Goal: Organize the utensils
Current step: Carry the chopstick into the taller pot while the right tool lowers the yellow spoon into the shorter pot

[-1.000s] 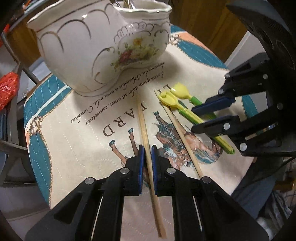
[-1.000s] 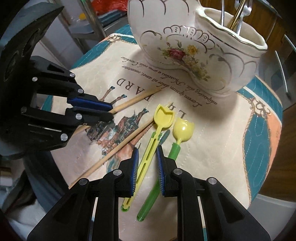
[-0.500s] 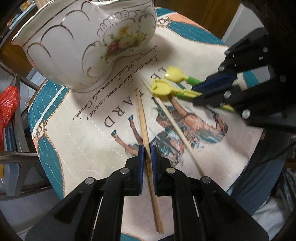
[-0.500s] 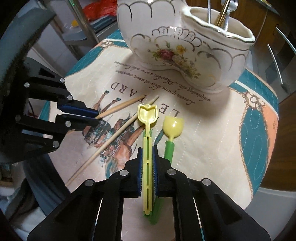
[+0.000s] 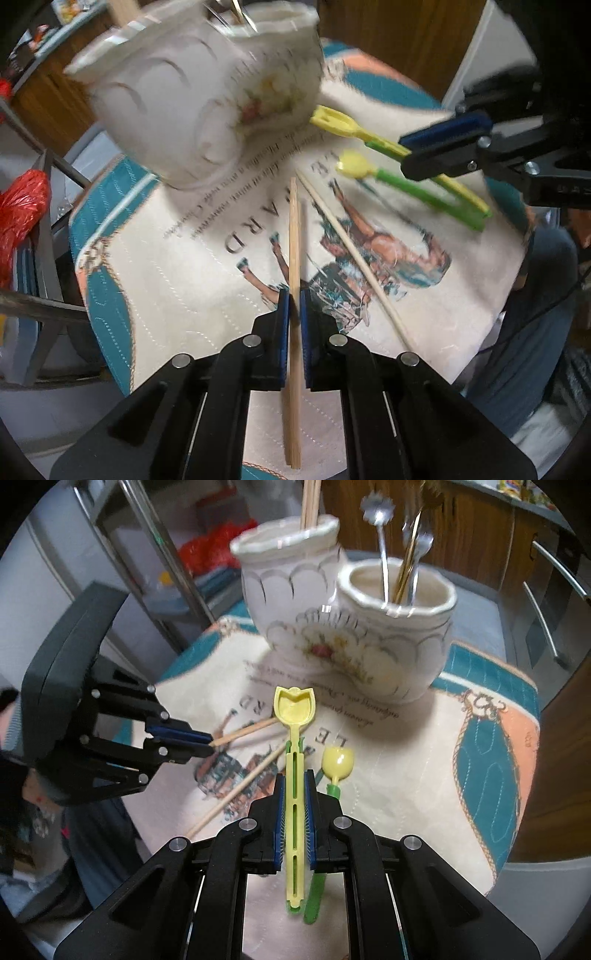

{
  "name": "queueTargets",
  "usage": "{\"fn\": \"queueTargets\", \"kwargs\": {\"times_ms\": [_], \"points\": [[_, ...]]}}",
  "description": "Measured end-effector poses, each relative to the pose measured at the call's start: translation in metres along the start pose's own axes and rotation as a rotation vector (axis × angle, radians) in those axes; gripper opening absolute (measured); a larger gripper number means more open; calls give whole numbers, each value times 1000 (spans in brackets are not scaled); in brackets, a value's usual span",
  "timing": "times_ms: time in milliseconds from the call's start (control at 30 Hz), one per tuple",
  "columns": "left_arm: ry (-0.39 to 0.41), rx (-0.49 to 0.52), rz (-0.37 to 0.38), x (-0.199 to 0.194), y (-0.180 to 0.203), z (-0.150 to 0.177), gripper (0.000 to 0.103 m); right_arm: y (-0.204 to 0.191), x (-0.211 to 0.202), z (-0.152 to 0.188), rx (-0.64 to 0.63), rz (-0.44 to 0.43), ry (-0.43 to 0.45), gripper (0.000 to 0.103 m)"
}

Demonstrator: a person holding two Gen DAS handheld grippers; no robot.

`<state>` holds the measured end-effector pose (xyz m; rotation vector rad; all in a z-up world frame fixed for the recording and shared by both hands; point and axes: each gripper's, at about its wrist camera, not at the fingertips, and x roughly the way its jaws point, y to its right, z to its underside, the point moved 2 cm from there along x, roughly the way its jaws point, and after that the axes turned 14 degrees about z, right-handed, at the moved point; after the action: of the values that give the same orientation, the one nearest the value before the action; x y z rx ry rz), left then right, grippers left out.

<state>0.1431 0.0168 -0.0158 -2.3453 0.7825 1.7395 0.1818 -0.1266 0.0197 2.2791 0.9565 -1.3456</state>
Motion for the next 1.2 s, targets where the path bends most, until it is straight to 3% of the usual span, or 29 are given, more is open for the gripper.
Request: {"fn": "queueTargets", "kwargs": {"times_ms": [367,633,833,1200], "points": [[450,-21,39,-73,0,24,6,19,-36,7,123,-71,234,11],[750,-47,30,-117,1,17,6,22,-40,-4,188,-100,394,11],[891,-55,22,-136,-4,2,6,38,-38,-17,236,-100,496,11],[1044,-61,26,-142,-21,-26,6,56,-39,-48,279,-129,631,11]]}}
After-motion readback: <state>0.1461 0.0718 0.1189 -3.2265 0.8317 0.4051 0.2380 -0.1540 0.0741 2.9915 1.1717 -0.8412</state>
